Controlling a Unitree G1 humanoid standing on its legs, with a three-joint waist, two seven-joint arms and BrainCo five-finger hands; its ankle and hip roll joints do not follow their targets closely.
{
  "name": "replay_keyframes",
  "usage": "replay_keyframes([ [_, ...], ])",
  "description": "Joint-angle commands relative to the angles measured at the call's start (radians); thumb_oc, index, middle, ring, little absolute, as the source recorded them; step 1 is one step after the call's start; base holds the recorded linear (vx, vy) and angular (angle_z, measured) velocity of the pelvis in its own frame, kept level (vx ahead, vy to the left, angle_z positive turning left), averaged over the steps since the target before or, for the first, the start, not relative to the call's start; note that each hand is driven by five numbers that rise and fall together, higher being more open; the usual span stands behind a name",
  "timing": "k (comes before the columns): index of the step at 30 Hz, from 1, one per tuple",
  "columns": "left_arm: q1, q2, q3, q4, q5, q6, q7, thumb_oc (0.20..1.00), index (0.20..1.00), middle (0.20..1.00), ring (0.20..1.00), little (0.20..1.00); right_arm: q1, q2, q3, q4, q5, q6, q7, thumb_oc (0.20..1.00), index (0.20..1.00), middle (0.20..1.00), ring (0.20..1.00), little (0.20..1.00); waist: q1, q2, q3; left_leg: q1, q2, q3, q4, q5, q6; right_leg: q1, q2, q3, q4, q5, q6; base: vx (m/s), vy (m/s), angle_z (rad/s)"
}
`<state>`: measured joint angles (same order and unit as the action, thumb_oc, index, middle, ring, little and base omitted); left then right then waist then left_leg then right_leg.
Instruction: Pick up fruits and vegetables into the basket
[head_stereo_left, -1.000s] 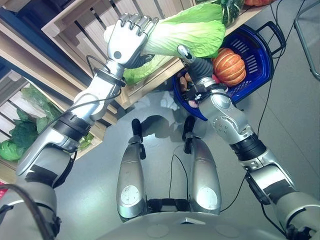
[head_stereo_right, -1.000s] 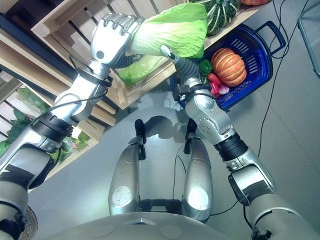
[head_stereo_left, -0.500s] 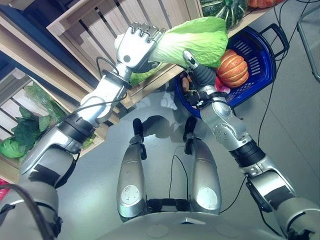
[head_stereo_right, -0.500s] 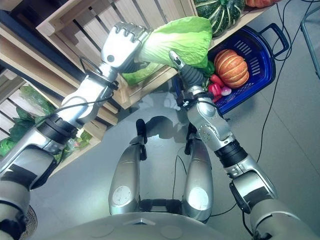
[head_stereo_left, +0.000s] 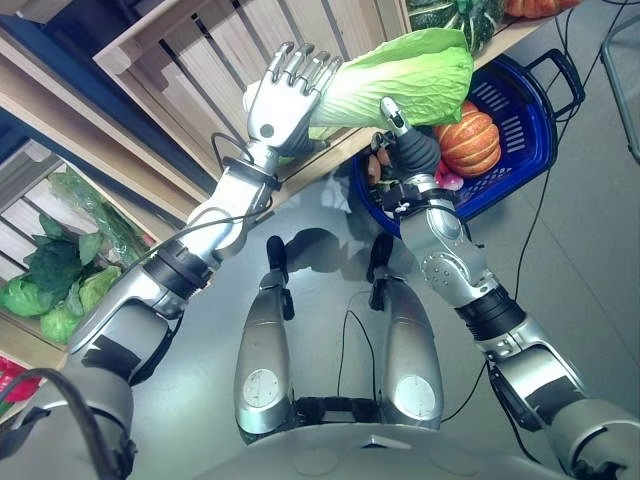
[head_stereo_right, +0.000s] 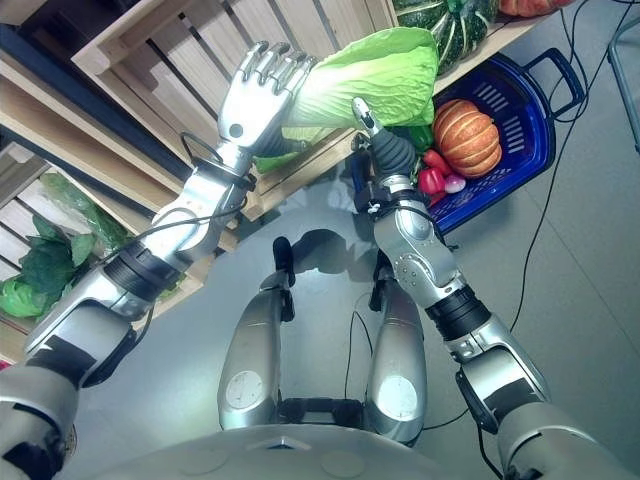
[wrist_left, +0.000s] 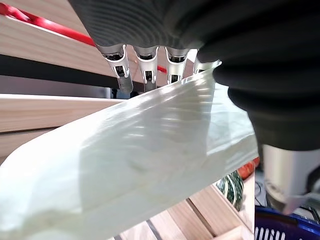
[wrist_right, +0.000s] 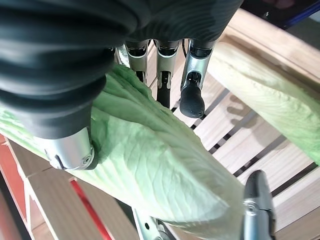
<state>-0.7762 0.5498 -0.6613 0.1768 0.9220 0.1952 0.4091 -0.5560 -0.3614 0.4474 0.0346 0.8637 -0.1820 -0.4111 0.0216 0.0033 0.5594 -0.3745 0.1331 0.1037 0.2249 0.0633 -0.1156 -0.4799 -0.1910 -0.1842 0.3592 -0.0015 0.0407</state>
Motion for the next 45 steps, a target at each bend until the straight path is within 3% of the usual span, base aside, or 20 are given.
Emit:
replay_keyframes([
  [1,0.094,-0.034,-0.101,-0.034,-0.013,-0.026,0.018,1.0,1.0,1.0,1.0,1.0,-0.183,0.09,-0.098,-0.157,-0.024,-0.162,0.064,0.2,0.2,0.2,0.2,0.2,-0.017,-0.021,-0.039,-0.01,-0.035,0.047,0.041,-0.062,0.039,0.076,-0.034,-0.026,-0.079,0.017,0.082,0.0,0.0,0.0],
  [5,0.118,-0.02,-0.075,-0.027,-0.095,-0.043,0.058,1.0,1.0,1.0,1.0,1.0,-0.173,0.069,-0.129,-0.173,-0.089,-0.16,0.046,0.2,0.2,0.2,0.2,0.2,-0.022,-0.014,-0.039,-0.006,-0.035,0.046,0.046,-0.064,0.038,0.079,-0.033,-0.024,-0.076,0.014,0.079,0.0,0.0,0.0],
  [14,0.21,0.011,0.029,-0.016,-0.432,-0.12,0.132,1.0,1.0,1.0,1.0,1.0,-0.141,0.01,-0.247,-0.217,-0.192,-0.185,0.018,0.2,0.2,0.2,0.2,0.2,-0.032,0.001,-0.039,-0.004,-0.033,0.059,0.057,-0.07,0.039,0.076,-0.033,-0.025,-0.06,0.006,0.077,0.0,0.0,0.0],
  [20,0.3,0.018,0.135,0.021,-0.61,-0.215,0.215,1.0,1.0,1.0,1.0,1.0,-0.098,-0.045,-0.34,-0.246,-0.257,-0.193,-0.004,0.2,0.2,0.2,0.2,0.2,-0.036,0.005,-0.039,-0.014,-0.032,0.063,0.066,-0.072,0.04,0.059,-0.03,-0.021,-0.041,0.0,0.073,0.0,0.0,0.0],
  [27,0.404,0.021,0.274,0.023,-0.643,-0.306,0.284,1.0,1.0,1.0,1.0,1.0,-0.02,-0.103,-0.44,-0.237,-0.331,-0.194,-0.042,0.2,0.2,0.2,0.2,0.2,-0.035,0.001,-0.039,-0.032,-0.027,0.065,0.076,-0.072,0.039,0.045,-0.027,-0.024,-0.031,-0.005,0.065,0.0,-0.015,0.0],
  [37,0.495,0.033,0.363,0.02,-0.688,-0.392,0.301,1.0,1.0,1.0,1.0,1.0,0.094,-0.181,-0.528,-0.133,-0.521,-0.136,-0.238,0.2,0.2,0.2,0.2,0.2,-0.045,0.004,-0.039,-0.086,-0.019,0.073,0.106,-0.083,0.038,-0.016,-0.022,-0.018,0.014,-0.022,0.063,0.0,0.0,0.0],
  [45,0.487,0.057,0.376,-0.008,-0.705,-0.382,0.335,1.0,1.0,1.0,1.0,1.0,0.112,-0.245,-0.545,-0.01,-0.52,-0.083,-0.351,0.2,0.2,0.2,0.2,0.2,-0.047,0.027,-0.039,-0.16,-0.015,0.071,0.123,-0.078,0.036,-0.097,-0.018,-0.01,0.065,-0.04,0.059,0.01,-0.022,-0.03],
])
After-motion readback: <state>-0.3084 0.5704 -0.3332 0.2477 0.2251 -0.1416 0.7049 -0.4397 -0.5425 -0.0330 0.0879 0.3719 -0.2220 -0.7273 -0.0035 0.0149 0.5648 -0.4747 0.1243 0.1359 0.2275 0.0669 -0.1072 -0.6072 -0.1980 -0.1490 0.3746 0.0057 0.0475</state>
